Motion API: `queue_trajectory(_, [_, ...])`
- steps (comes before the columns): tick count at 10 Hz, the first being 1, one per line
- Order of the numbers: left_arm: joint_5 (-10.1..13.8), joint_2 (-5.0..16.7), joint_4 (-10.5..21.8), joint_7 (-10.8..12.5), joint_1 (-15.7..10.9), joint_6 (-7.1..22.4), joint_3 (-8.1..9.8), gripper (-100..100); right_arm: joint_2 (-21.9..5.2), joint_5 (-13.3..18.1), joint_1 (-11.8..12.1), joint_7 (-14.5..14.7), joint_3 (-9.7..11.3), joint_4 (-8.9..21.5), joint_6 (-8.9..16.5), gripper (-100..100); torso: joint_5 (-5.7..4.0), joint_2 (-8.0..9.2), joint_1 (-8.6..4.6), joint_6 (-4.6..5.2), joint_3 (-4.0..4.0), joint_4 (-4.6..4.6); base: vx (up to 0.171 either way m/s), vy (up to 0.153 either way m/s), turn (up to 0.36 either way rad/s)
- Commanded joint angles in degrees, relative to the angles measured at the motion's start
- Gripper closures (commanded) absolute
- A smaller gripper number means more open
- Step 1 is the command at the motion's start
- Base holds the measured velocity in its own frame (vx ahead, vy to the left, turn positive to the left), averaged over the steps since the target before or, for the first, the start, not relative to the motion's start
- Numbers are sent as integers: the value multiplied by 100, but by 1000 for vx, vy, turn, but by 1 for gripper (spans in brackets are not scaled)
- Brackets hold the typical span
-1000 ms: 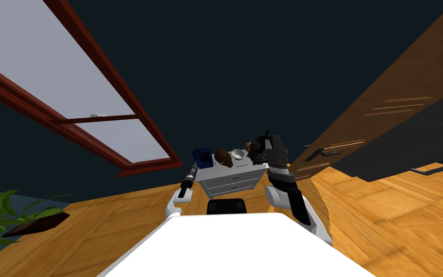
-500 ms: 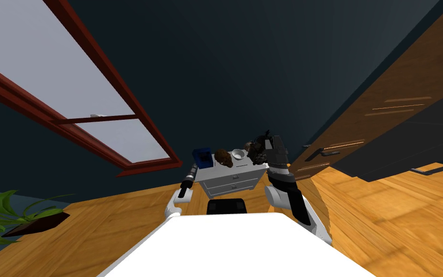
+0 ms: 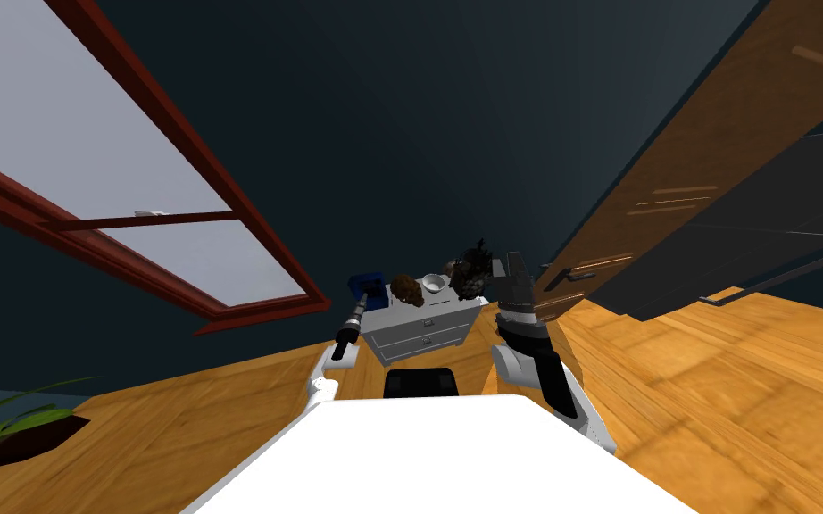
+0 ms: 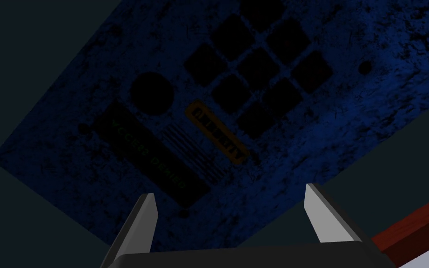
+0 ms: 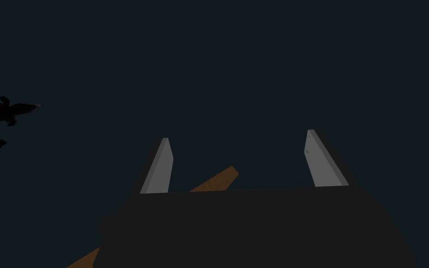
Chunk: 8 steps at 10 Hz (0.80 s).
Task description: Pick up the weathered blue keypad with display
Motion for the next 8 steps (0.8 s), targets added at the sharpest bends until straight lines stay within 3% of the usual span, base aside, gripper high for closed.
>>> queue_trajectory(1, [3, -21, -231, 118, -33, 232, -29, -100, 0, 0, 0, 0, 0, 0, 0, 0, 0, 0, 0, 0, 0, 0, -65, -102, -133])
queue_trajectory(5, [28, 6, -799, 366, -51, 709, -99, -100, 0, 0, 0, 0, 0, 0, 0, 0, 1, 6, 5, -1, 3, 1, -60, -82, -73])
queue_trajectory(8, [44, 10, -1075, 407, -71, 996, -117, -100, -1, 0, 1, 0, -1, 0, 0, 0, 5, -9, 26, -4, -5, -3, -15, -36, -7])
